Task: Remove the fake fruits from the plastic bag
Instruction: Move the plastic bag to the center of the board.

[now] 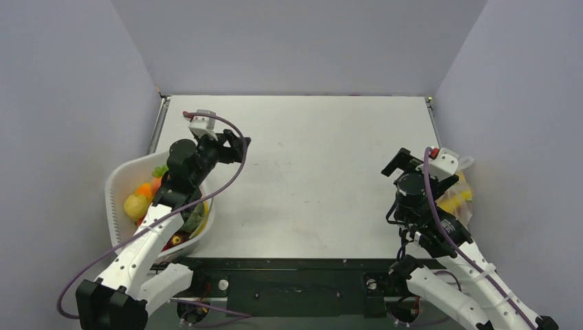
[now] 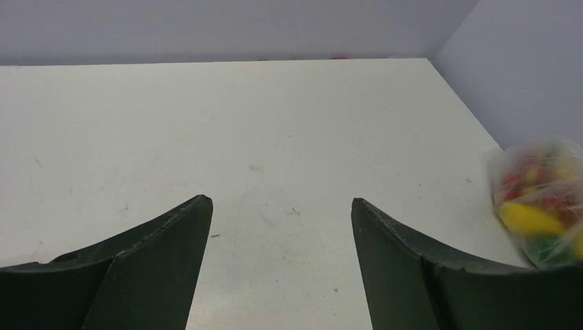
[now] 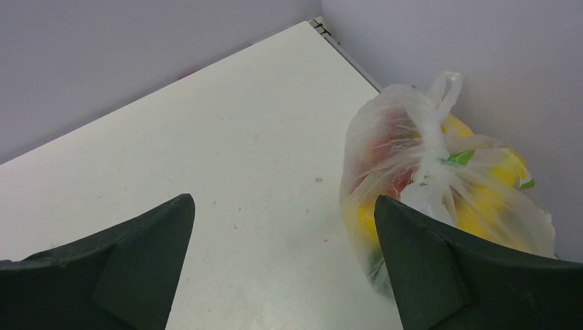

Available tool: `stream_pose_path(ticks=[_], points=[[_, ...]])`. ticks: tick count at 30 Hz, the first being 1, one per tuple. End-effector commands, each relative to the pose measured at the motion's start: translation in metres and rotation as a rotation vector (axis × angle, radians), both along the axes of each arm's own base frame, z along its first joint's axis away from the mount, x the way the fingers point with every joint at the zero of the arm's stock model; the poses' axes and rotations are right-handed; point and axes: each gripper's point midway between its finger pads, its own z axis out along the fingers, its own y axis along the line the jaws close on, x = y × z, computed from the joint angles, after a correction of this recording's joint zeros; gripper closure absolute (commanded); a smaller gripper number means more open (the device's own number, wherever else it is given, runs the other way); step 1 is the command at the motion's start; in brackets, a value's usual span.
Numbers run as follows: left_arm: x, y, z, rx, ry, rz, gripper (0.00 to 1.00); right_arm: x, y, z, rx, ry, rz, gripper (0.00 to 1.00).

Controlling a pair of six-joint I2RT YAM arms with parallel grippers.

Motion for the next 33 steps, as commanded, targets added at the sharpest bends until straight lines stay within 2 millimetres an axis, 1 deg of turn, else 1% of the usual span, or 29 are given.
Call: stream_pose_path(ticks=[1, 4, 6, 8, 9, 10, 11, 12, 13, 14, 15, 16, 17, 18, 20, 21, 22, 24, 26, 30, 32, 33], points=[[0.006, -0.043, 0.042, -0.004, -0.049, -0.113, 0.28, -0.006, -0.007, -0.005, 0.007, -0.004, -0.033, 0.0], [0.021, -0.058, 0.052, -0.017, 0.016, -0.094, 0.28, -0.007, -0.008, -0.008, 0.0, 0.006, -0.041, 0.0], [0.029, -0.064, 0.054, -0.011, 0.048, -0.094, 0.28, -0.008, -0.01, -0.011, 0.005, 0.009, -0.051, 0.0], [0.036, -0.066, 0.049, 0.011, 0.075, -0.082, 0.28, -0.009, -0.011, -0.014, 0.011, 0.014, -0.053, 0.02], [0.039, -0.064, 0.045, 0.026, 0.083, -0.066, 0.28, -0.009, -0.012, -0.017, 0.01, 0.018, -0.057, 0.02], [0.041, -0.064, 0.037, 0.063, 0.097, -0.058, 0.28, -0.008, -0.013, -0.018, 0.007, 0.022, -0.062, 0.02], [0.044, -0.055, 0.031, 0.088, 0.11, 0.0, 0.28, -0.008, -0.016, -0.019, 0.006, 0.027, -0.076, 0.02], [0.043, -0.054, 0.03, 0.097, 0.111, 0.014, 0.28, -0.007, -0.016, -0.023, 0.004, 0.043, -0.074, 0.02], [0.042, -0.054, 0.03, 0.096, 0.107, 0.013, 0.28, -0.006, -0.023, -0.026, 0.009, 0.052, -0.103, 0.03], [0.038, -0.053, 0.03, 0.103, 0.097, 0.003, 0.28, -0.005, -0.024, -0.032, 0.01, 0.077, -0.102, 0.03], [0.035, -0.056, 0.031, 0.103, 0.083, -0.024, 0.28, -0.005, -0.035, -0.035, 0.021, 0.085, -0.151, 0.03], [0.03, -0.056, 0.029, 0.121, 0.072, -0.039, 0.25, -0.004, -0.039, -0.042, 0.021, 0.113, -0.163, 0.03], [0.028, -0.054, 0.031, 0.122, 0.063, -0.039, 0.21, -0.006, -0.05, -0.045, 0.035, 0.12, -0.215, 0.03], [0.024, -0.052, 0.031, 0.125, 0.053, -0.04, 0.15, -0.008, -0.057, -0.047, 0.038, 0.13, -0.248, 0.03], [0.019, -0.051, 0.035, 0.133, 0.025, -0.054, 0.08, -0.015, -0.077, -0.048, 0.055, 0.123, -0.357, 0.03], [0.017, -0.053, 0.035, 0.147, 0.011, -0.075, 0.07, -0.019, -0.087, -0.049, 0.069, 0.116, -0.412, 0.02], [0.014, -0.053, 0.039, 0.15, -0.002, -0.086, 0.05, -0.022, -0.093, -0.047, 0.067, 0.116, -0.442, 0.02], [0.012, -0.052, 0.039, 0.168, -0.016, -0.091, 0.03, -0.028, -0.106, -0.046, 0.064, 0.117, -0.501, 0.02], [0.009, -0.054, 0.04, 0.175, -0.024, -0.114, 0.03, -0.031, -0.113, -0.045, 0.05, 0.13, -0.525, 0.01], [0.004, -0.061, 0.041, 0.174, -0.035, -0.162, 0.03, -0.035, -0.121, -0.044, 0.02, 0.14, -0.567, 0.01], [0.002, -0.063, 0.039, 0.188, -0.039, -0.173, 0.03, -0.037, -0.123, -0.047, 0.02, 0.148, -0.582, 0.01], [0.0, -0.066, 0.037, 0.198, -0.041, -0.182, 0.03, -0.035, -0.121, -0.051, 0.034, 0.16, -0.562, 0.01]])
